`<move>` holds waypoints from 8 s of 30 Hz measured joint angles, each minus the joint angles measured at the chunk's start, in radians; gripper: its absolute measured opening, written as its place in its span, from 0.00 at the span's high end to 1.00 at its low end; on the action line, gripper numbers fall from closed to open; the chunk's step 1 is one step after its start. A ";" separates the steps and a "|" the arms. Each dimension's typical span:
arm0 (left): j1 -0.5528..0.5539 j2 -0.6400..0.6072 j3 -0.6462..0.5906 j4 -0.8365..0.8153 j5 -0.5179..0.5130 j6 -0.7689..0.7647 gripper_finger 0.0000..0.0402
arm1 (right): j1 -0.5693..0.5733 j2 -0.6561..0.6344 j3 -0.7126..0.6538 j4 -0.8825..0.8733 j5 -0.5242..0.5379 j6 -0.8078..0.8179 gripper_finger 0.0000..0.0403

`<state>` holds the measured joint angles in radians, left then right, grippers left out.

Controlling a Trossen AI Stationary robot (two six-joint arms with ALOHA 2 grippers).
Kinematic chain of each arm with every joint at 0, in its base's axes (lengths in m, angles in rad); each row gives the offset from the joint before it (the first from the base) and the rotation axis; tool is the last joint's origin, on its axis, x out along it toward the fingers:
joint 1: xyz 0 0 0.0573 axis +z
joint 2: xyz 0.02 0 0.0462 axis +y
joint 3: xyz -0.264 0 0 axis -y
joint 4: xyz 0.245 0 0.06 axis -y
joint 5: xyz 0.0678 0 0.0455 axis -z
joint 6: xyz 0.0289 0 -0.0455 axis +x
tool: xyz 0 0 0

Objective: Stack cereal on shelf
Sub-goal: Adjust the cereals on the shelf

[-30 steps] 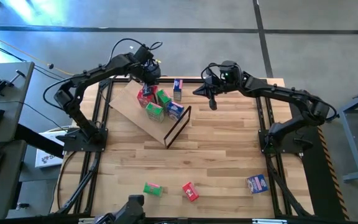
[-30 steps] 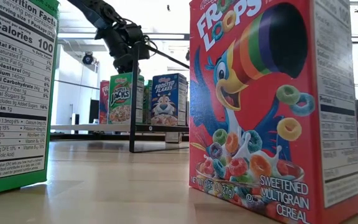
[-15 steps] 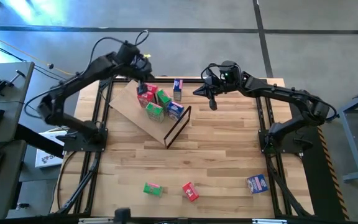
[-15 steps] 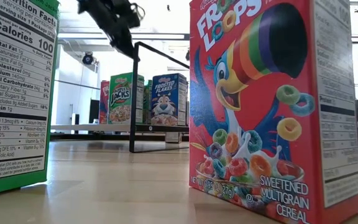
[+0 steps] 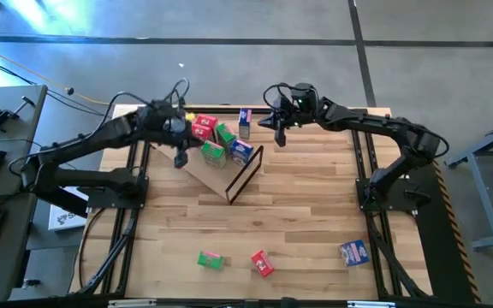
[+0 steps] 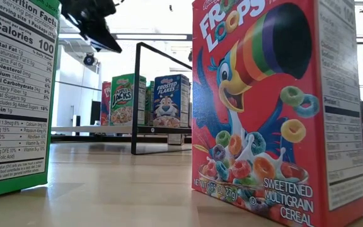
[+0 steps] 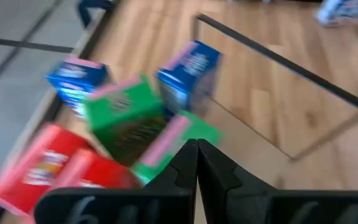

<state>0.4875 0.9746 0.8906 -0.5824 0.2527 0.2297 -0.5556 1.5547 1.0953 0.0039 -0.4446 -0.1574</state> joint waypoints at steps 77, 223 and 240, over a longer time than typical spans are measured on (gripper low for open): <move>-0.298 0.211 -0.211 0.300 -0.627 -0.358 1.00 | 0.112 0.411 0.325 -0.019 0.061 0.129 1.00; 0.102 0.023 -0.211 0.094 -0.320 -0.253 1.00 | 0.051 0.232 0.243 -0.152 0.033 -0.132 1.00; 0.090 -0.030 -0.211 0.049 -0.317 -0.271 1.00 | 0.052 0.212 0.243 -0.165 0.048 -0.136 1.00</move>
<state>0.5776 0.9449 0.6800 -0.5334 -0.0643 -0.0412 -0.5034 1.7668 1.3384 -0.1609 -0.3964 -0.2938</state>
